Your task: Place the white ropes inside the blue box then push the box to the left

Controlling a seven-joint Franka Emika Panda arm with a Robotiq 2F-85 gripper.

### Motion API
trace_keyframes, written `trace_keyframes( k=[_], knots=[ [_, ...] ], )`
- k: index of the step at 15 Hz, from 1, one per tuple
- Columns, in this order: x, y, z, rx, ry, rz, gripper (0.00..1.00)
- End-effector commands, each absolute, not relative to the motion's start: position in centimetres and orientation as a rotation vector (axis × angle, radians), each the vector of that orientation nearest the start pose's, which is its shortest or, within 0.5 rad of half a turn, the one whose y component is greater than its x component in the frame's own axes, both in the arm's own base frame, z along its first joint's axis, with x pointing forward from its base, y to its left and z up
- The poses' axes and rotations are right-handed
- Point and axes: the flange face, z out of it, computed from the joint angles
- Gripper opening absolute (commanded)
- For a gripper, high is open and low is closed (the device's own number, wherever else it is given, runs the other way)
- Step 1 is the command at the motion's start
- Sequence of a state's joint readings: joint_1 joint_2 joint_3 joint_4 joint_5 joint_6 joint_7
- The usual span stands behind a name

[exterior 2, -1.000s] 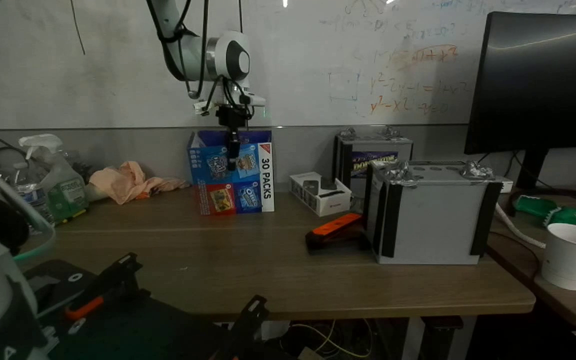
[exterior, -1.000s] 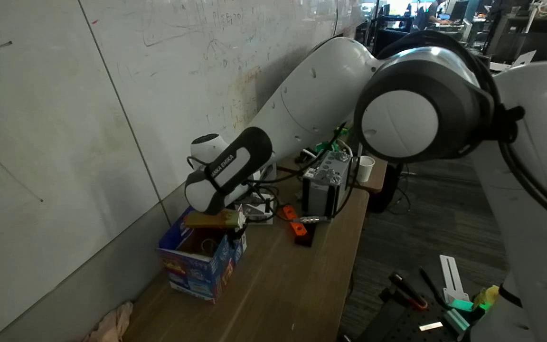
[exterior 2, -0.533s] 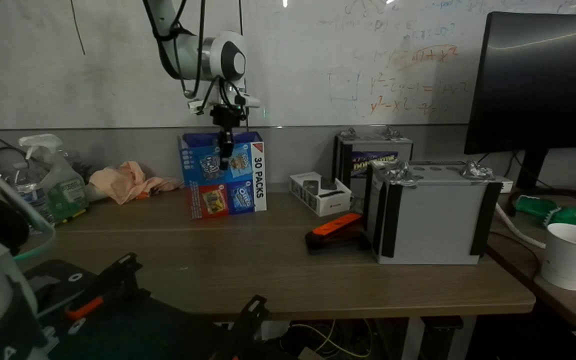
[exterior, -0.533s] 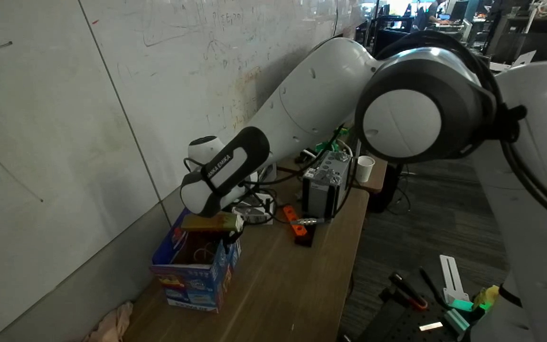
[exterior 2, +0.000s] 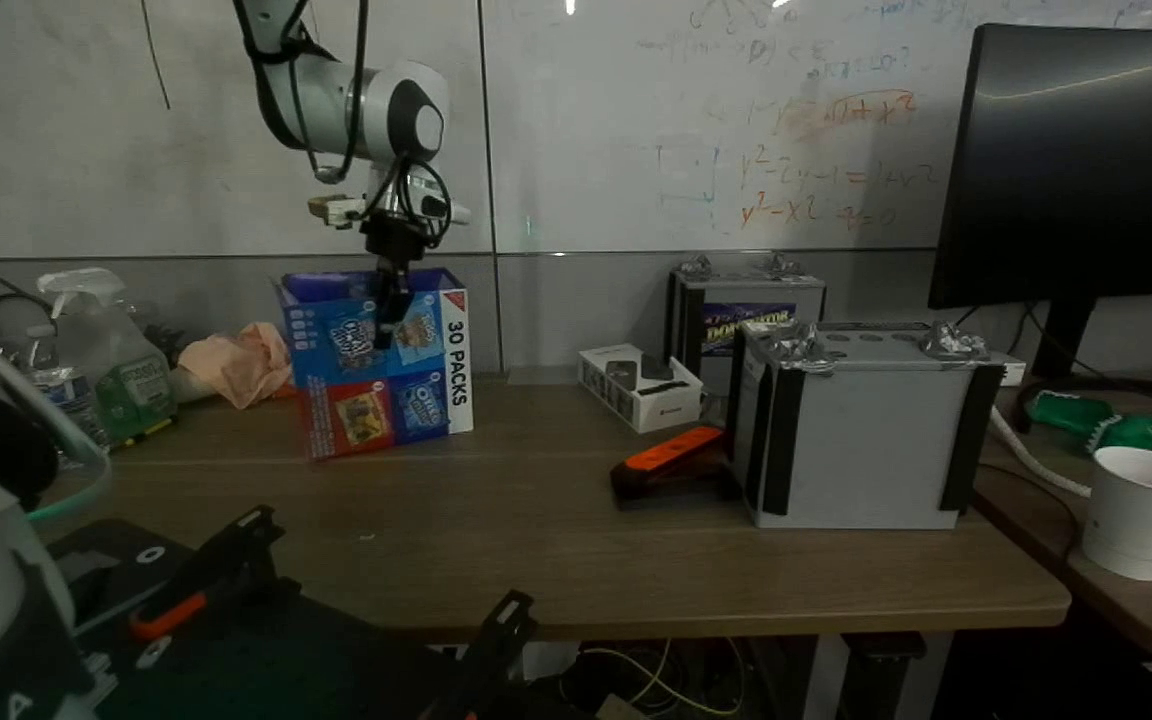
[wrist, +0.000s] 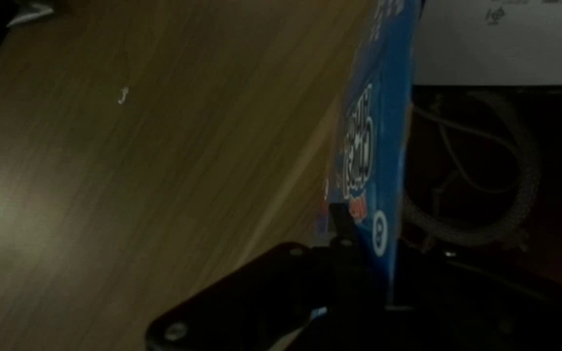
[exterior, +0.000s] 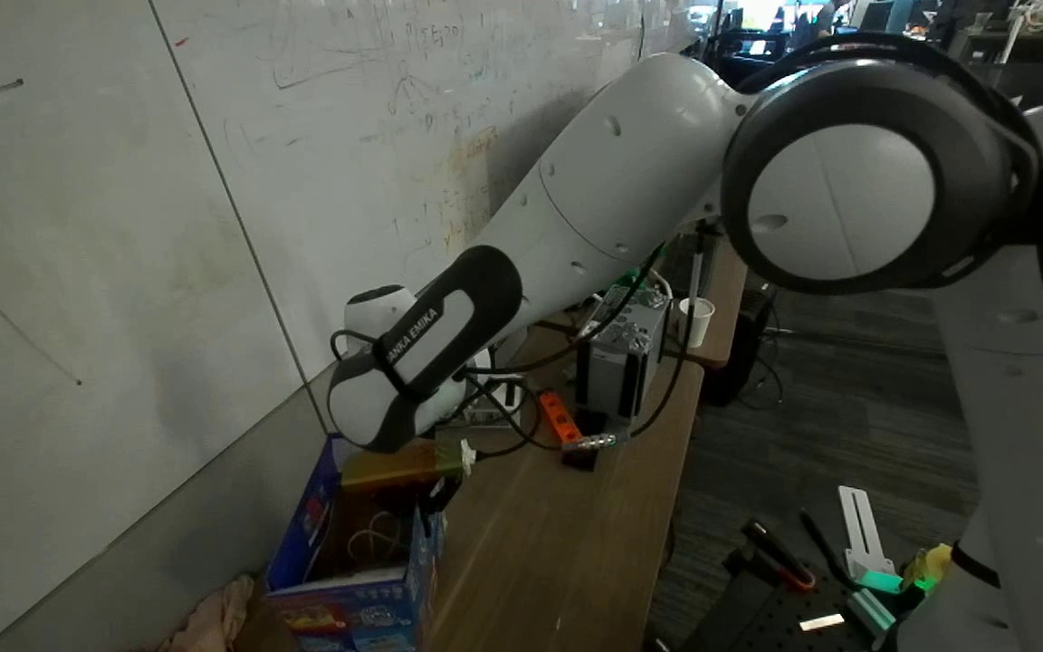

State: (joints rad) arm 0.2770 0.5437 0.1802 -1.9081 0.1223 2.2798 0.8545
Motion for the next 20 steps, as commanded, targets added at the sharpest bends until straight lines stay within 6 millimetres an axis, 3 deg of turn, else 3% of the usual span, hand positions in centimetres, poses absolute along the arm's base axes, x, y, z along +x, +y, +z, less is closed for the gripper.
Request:
trace_keyframes(
  k=[1,5,11,15,20],
  knots=[
    [48.1,29.0,17.6,-3.024,0.548,0.536,0.01],
    [42.3,32.3,17.2,-3.114,0.258,0.499,0.01],
    [36.0,39.0,17.2,-3.210,-0.192,0.322,0.01],
    [33.0,43.1,17.6,-3.221,-0.451,0.235,0.01],
    [30.9,45.9,18.1,-3.214,-0.624,0.135,0.01]
  ],
)
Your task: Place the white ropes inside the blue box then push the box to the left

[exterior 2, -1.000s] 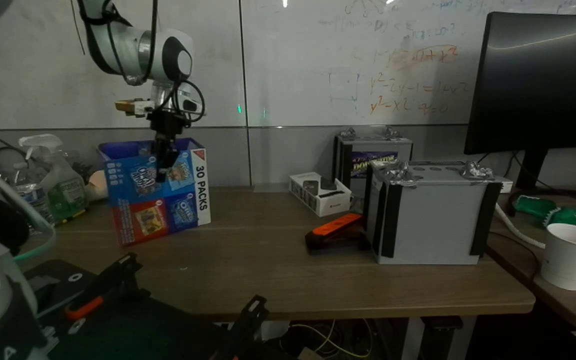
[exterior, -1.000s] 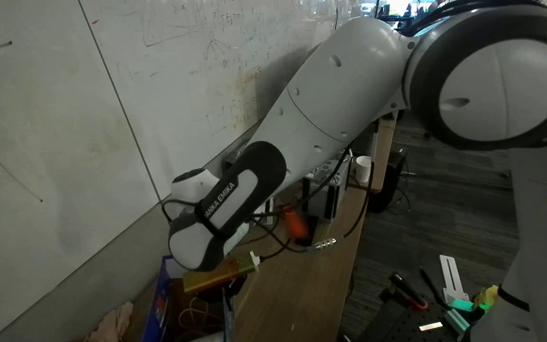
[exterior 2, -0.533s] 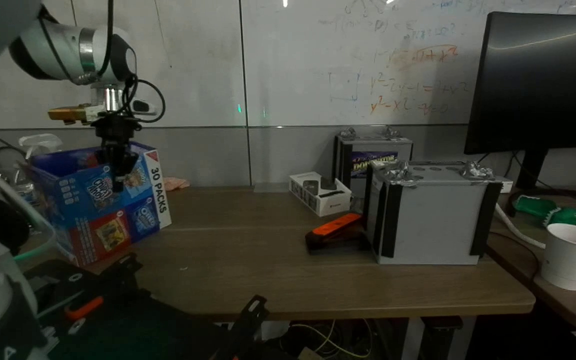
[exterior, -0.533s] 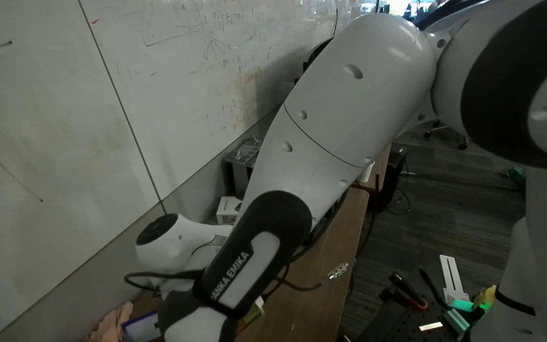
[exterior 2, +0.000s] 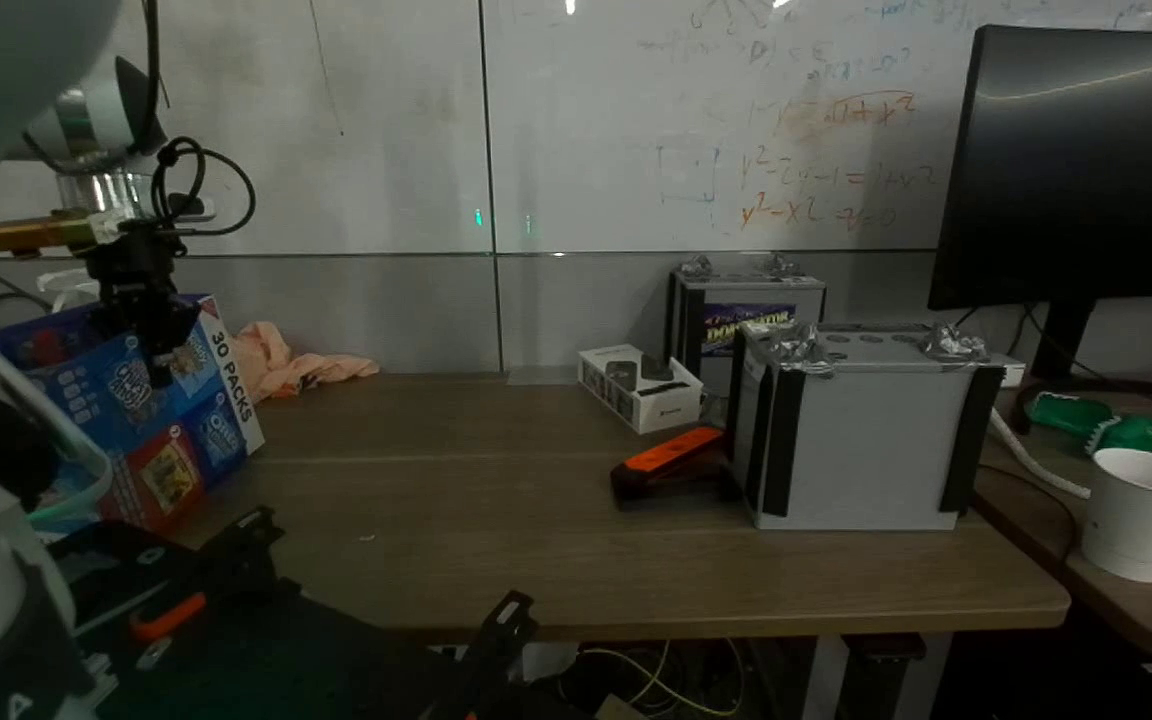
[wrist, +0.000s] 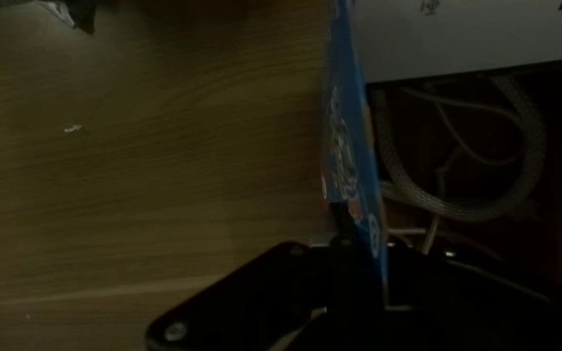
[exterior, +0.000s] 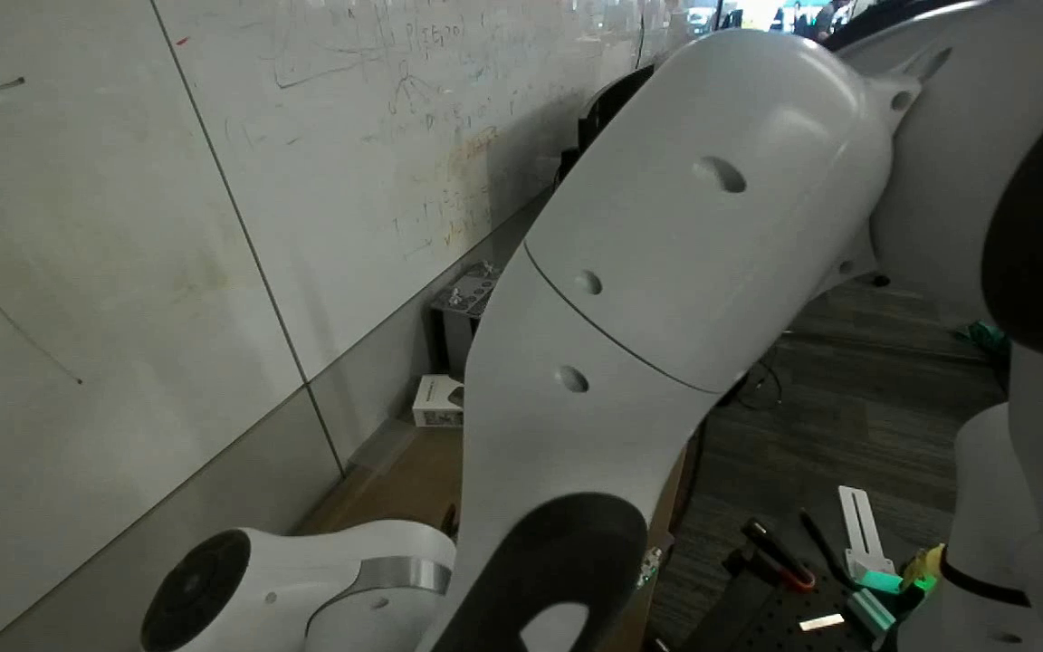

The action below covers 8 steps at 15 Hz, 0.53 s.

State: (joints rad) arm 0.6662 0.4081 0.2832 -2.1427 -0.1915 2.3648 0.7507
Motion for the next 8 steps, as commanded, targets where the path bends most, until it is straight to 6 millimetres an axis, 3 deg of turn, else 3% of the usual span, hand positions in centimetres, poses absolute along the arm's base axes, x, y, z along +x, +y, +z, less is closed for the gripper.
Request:
trace_keyframes(
  k=[1,6,7,8],
  knots=[
    [30.60,46.15,18.05,-3.211,-0.644,0.126,0.01],
    [30.31,46.44,18.34,-3.208,-0.688,0.100,0.01],
    [30.35,46.41,18.42,-3.210,-0.687,0.106,0.27],
    [30.38,46.41,18.61,-3.210,-0.690,0.098,0.28]
  ],
)
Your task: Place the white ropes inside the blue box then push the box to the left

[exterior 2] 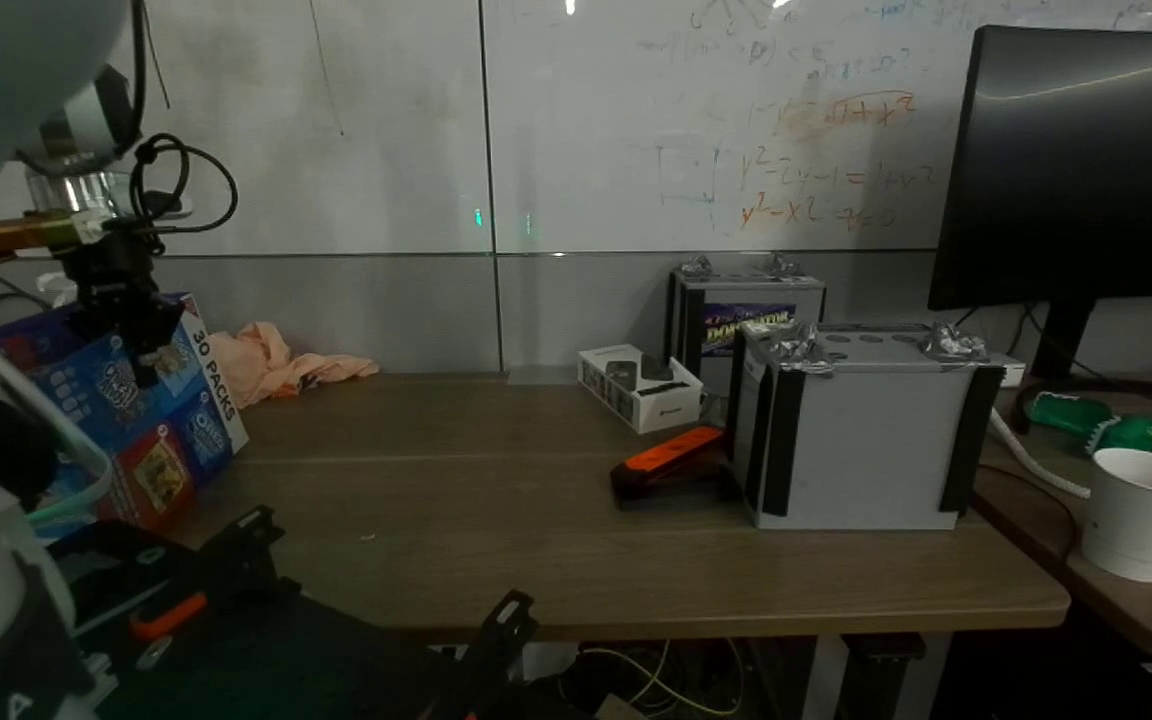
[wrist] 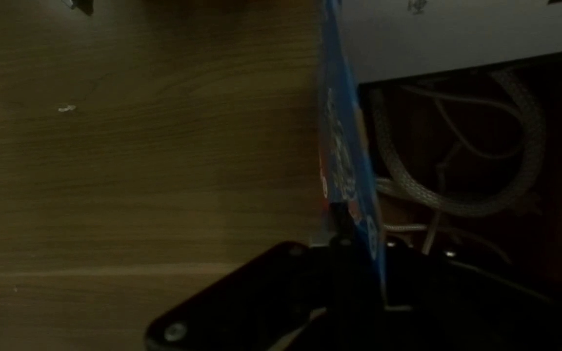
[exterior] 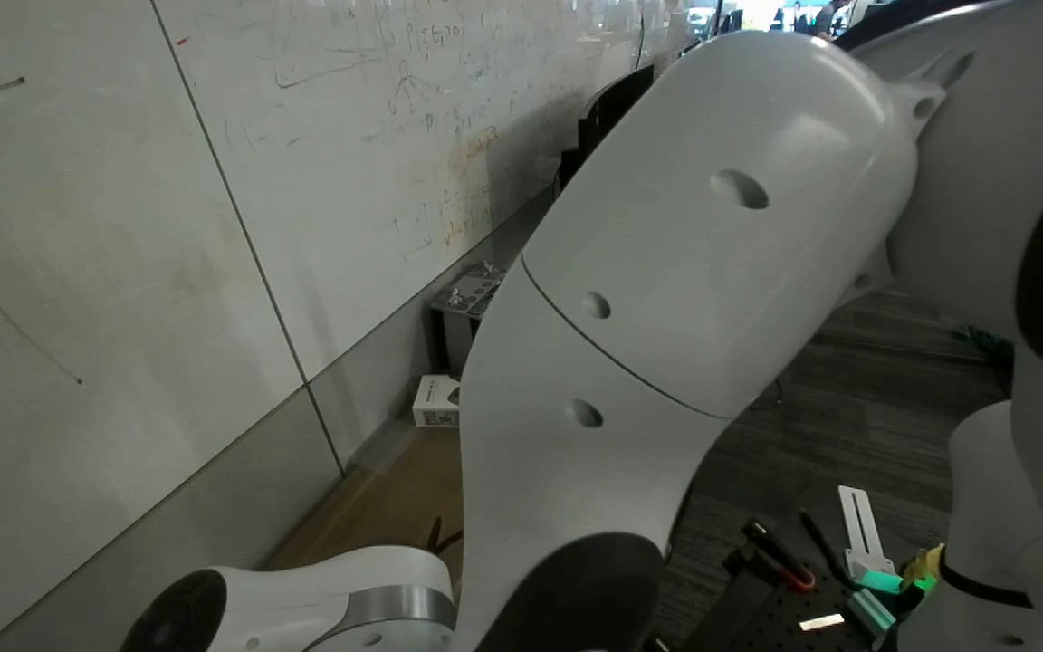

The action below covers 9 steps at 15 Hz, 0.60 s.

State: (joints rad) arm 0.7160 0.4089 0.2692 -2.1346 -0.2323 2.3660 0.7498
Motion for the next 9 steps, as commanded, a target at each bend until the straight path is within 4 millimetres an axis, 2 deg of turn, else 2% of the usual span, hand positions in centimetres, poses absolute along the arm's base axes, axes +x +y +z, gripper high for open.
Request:
trace_keyframes(
  k=[1,2,6,9],
  knots=[
    [30.3,46.4,18.7,-3.211,-0.690,0.104,0.33],
    [30.3,46.4,18.8,-3.204,-0.685,0.098,0.42],
    [30.6,46.5,21.7,-3.183,-0.667,0.097,0.72],
    [30.7,46.3,25.3,-3.150,-0.601,0.054,0.95]
  ],
)
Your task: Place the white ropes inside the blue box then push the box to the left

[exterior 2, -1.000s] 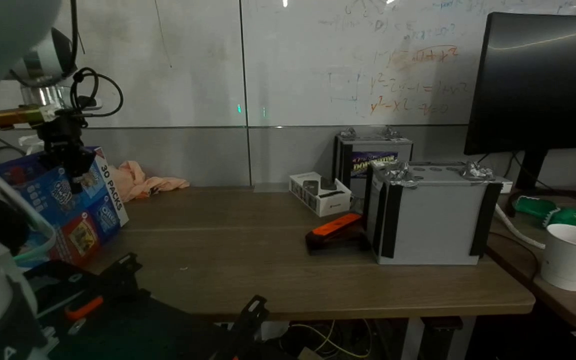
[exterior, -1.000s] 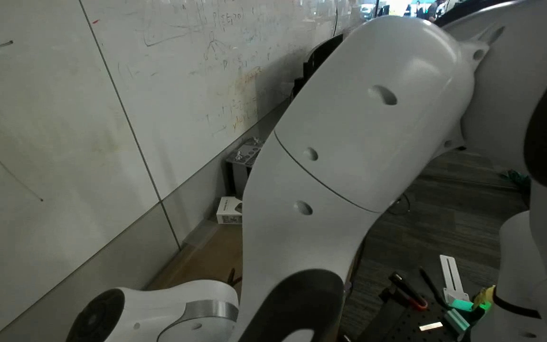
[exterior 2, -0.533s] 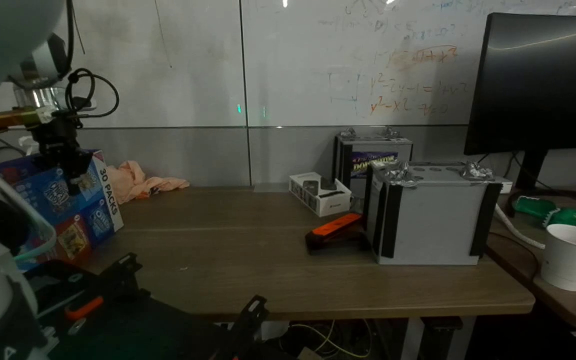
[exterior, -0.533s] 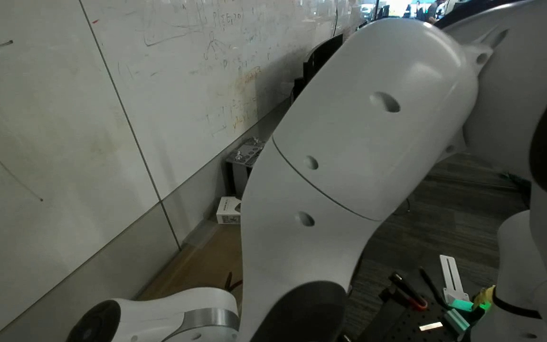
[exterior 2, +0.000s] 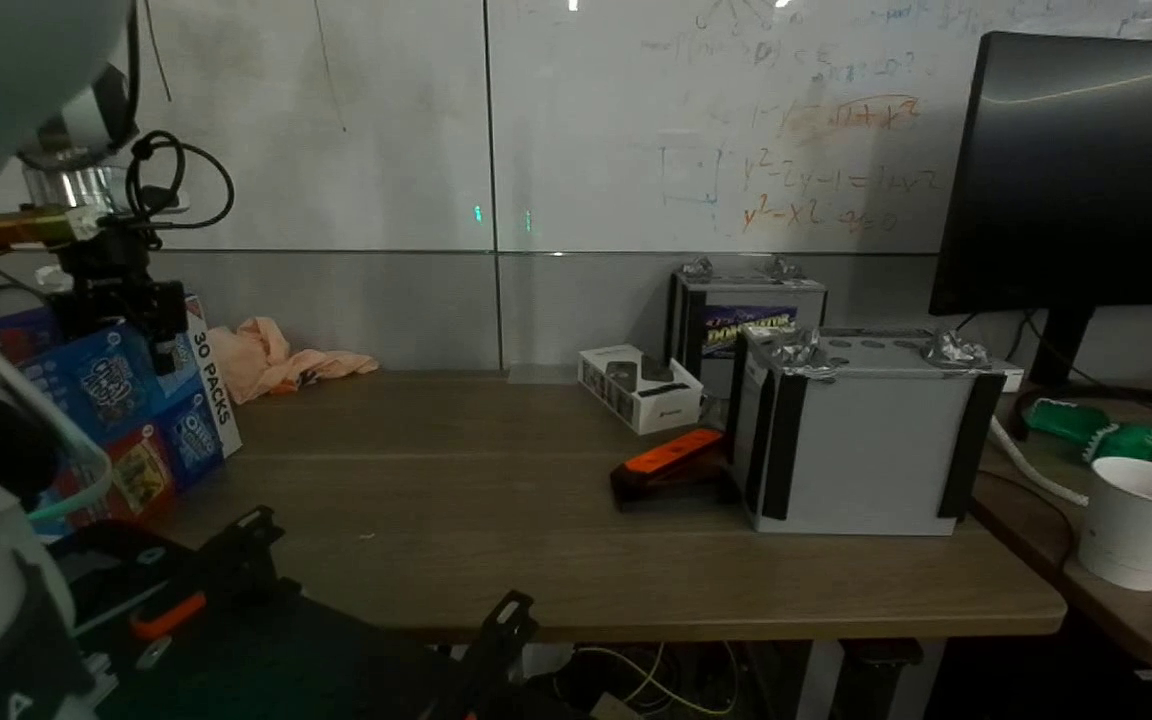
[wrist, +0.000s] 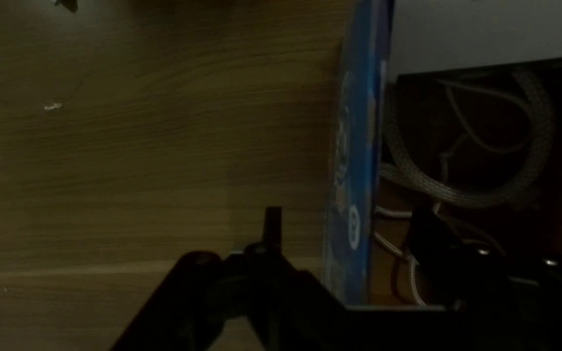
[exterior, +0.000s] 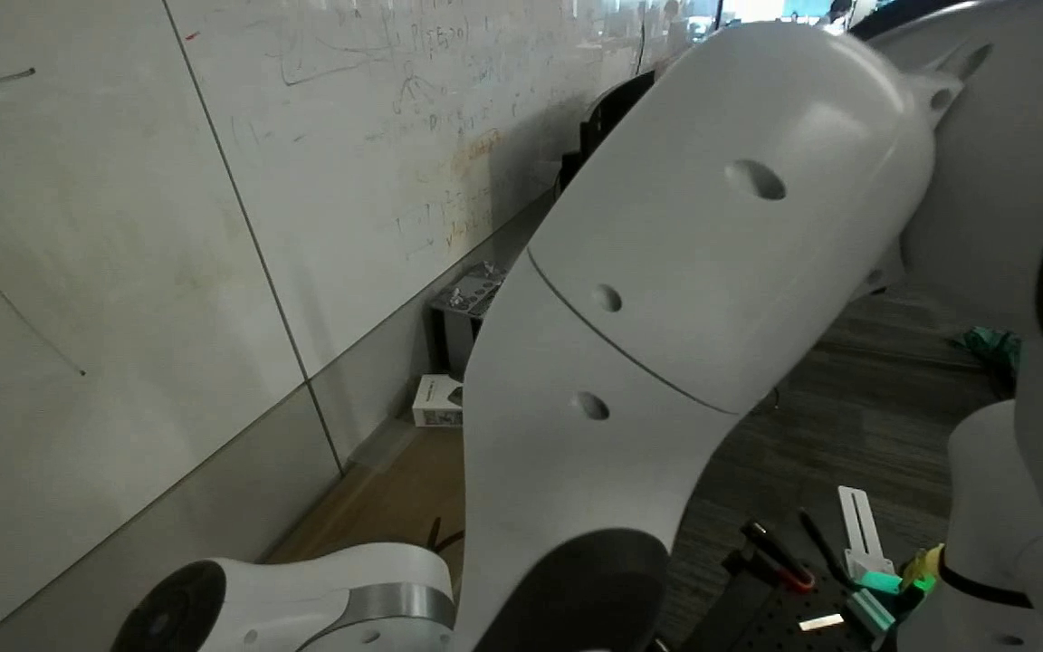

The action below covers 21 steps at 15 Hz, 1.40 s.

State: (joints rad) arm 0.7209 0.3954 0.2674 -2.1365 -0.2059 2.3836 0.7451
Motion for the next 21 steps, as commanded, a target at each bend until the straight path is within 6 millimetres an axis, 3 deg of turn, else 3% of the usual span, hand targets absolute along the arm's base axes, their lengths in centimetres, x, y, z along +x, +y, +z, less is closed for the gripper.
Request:
trace_keyframes(
  k=[1,6,10,14,16,19,21],
  knots=[
    [30.7,46.3,26.9,-3.131,-0.580,0.037,0.99],
    [32.0,44.8,34.2,-3.051,-0.402,-0.103,1.00],
    [35.4,41.6,39.4,-3.009,-0.186,-0.237,1.00],
    [40.4,34.7,41.2,-2.997,0.119,-0.319,1.00],
    [41.5,30.6,41.4,-3.022,0.291,-0.326,1.00],
    [39.2,24.5,42.7,-3.046,0.558,-0.283,1.00],
    [37.4,22.0,43.2,-3.037,0.732,-0.227,1.00]
  ],
)
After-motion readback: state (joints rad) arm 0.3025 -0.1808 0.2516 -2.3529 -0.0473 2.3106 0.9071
